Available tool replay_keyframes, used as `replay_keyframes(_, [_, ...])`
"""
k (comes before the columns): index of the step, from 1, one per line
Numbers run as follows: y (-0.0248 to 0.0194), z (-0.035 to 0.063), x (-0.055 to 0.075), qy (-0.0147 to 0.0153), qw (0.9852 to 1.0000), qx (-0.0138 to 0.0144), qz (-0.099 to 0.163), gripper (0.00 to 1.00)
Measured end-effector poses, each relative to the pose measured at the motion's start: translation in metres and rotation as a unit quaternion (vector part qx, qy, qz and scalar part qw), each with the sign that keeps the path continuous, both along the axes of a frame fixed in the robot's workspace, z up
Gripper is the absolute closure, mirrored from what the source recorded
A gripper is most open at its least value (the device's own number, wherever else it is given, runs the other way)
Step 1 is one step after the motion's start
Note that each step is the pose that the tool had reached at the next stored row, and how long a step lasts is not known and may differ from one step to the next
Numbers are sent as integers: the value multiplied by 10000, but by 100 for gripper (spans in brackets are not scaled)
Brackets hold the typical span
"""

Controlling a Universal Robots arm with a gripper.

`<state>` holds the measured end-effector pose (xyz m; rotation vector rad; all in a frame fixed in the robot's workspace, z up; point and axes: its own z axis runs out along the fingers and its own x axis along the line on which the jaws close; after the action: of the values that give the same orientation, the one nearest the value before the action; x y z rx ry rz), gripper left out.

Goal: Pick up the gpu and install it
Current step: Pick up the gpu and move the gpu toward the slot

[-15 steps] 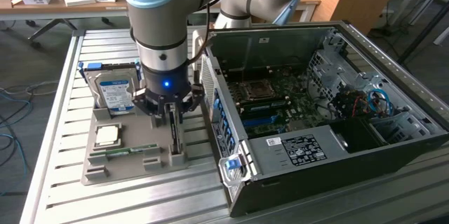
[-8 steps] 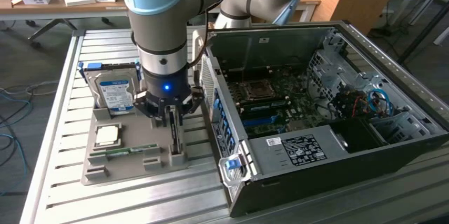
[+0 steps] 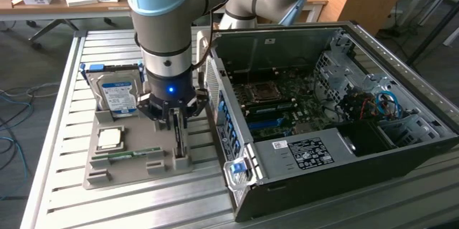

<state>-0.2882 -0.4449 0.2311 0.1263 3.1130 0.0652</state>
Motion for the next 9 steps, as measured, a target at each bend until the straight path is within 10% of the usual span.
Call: replay_keyframes(9, [-1, -30, -1, 1, 10000, -1, 0, 59])
